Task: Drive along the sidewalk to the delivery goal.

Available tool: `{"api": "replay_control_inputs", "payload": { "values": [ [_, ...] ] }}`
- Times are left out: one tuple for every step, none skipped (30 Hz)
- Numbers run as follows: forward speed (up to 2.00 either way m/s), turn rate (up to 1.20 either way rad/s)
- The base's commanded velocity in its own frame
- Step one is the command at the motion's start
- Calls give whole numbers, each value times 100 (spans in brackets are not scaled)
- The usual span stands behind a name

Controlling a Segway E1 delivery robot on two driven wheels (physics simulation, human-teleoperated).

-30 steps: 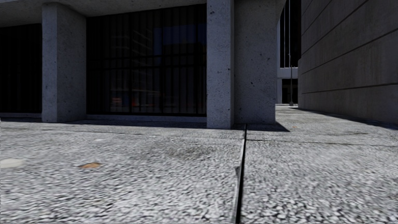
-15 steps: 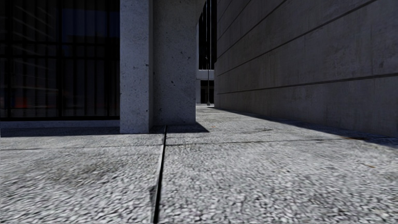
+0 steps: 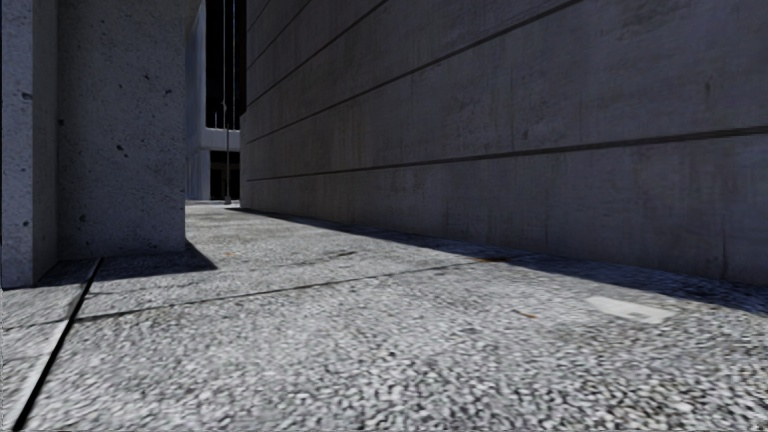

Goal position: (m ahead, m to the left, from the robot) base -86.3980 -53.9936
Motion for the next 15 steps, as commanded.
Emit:
{"api": "replay_control_inputs", "payload": {
  "values": [
    [107, -94],
    [107, -94],
    [107, -94],
    [107, -94],
    [107, -95],
    [107, -96],
    [107, -96],
    [107, -96],
    [107, -96],
    [107, -96],
    [107, -96],
    [107, -96],
    [107, -96],
    [107, -96],
    [107, -96]
  ]
}}
